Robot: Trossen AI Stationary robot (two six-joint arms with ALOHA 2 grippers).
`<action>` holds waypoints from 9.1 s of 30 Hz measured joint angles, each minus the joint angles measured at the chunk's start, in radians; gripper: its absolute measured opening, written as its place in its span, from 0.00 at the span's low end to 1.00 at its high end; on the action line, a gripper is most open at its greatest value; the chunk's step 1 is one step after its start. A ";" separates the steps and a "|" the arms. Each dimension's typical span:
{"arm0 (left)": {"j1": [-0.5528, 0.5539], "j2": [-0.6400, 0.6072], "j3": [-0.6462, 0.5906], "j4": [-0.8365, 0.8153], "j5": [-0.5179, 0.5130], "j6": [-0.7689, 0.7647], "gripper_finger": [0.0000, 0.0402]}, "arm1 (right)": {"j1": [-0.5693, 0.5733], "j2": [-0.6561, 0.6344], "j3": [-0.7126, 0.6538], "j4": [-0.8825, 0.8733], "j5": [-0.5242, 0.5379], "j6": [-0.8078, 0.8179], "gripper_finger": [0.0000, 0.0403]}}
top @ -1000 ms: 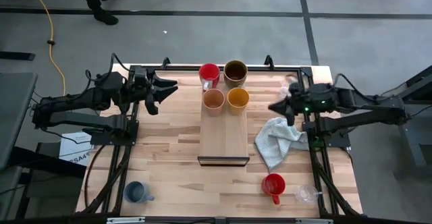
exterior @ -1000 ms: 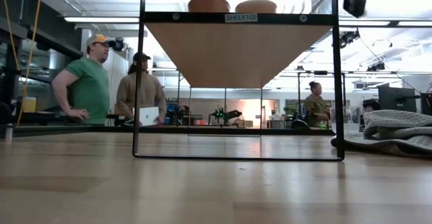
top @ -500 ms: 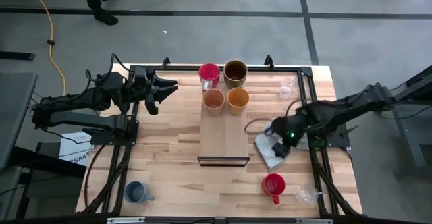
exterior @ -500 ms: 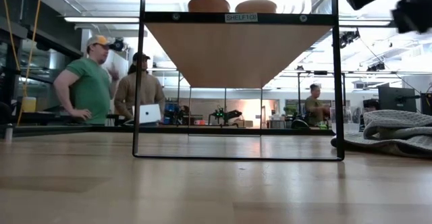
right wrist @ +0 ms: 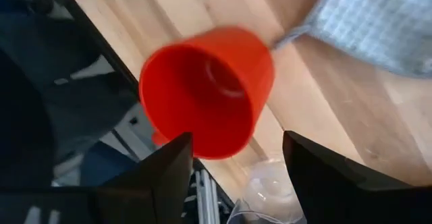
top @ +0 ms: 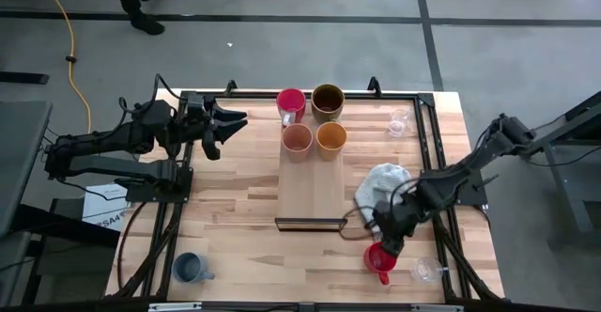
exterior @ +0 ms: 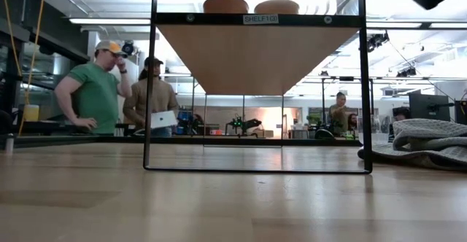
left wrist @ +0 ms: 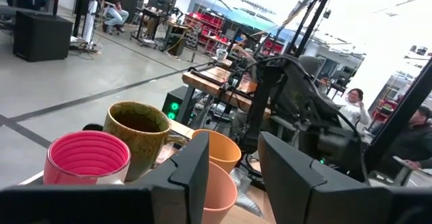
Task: Stack small to large cups/mugs on shelf
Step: Put the red mug on the shelf, then put the top transparent mug on the shelf
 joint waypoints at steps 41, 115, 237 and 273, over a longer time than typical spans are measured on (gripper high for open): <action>0.000 0.000 0.000 0.000 0.000 0.000 0.29 | -0.122 -0.192 0.357 -0.483 0.423 -0.362 0.00; 0.000 0.000 0.000 0.001 -0.007 -0.001 0.29 | -0.549 0.382 0.854 -0.496 0.359 -0.815 0.23; 0.000 0.000 0.000 0.001 -0.015 0.000 0.29 | -1.451 -0.029 -0.227 0.023 0.668 -0.210 0.05; 0.000 0.000 0.000 0.001 -0.041 -0.008 0.29 | -0.671 -0.244 0.339 0.432 0.103 -0.854 0.00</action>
